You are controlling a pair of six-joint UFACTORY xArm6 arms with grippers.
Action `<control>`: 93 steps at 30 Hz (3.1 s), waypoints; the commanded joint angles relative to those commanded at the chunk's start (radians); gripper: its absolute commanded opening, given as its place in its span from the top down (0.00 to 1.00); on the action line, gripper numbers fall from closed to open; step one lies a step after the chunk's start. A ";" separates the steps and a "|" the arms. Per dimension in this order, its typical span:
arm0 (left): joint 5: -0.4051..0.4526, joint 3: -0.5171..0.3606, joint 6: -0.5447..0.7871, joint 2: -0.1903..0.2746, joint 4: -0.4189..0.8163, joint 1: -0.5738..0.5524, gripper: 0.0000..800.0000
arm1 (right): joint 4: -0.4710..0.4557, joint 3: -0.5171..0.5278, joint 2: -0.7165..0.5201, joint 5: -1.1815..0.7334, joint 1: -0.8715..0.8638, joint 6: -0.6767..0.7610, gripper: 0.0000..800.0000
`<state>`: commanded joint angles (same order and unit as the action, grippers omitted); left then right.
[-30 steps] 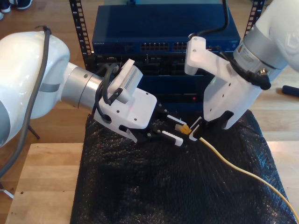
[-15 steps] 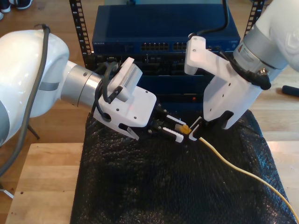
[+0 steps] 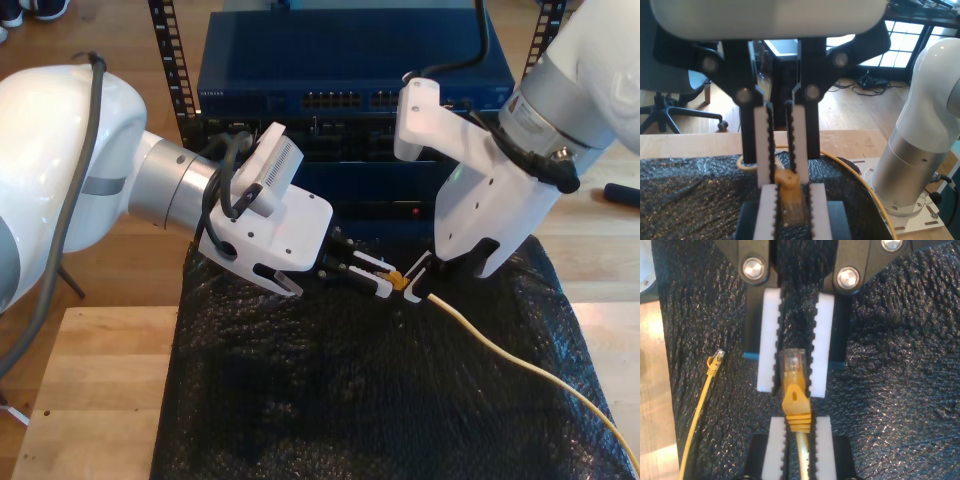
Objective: Grab the cable and plug it in
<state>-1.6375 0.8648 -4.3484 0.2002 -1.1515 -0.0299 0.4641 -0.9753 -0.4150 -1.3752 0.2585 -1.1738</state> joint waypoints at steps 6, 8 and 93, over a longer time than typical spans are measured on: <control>0.002 0.003 -0.034 0.000 0.002 0.000 1.00 | 0.000 -0.002 -0.003 -0.003 -0.002 0.000 0.68; 0.002 0.003 -0.052 0.000 0.002 0.000 1.00 | 0.000 -0.002 -0.005 -0.003 -0.002 0.000 0.62; -0.624 0.048 -0.376 -0.345 -0.215 0.324 0.98 | 0.193 0.351 -0.345 0.798 0.353 -0.571 0.00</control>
<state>-2.2620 0.9124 -4.7243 -0.1450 -1.3663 0.2938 0.6575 -0.6239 -0.7603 -0.5773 0.6114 -1.7446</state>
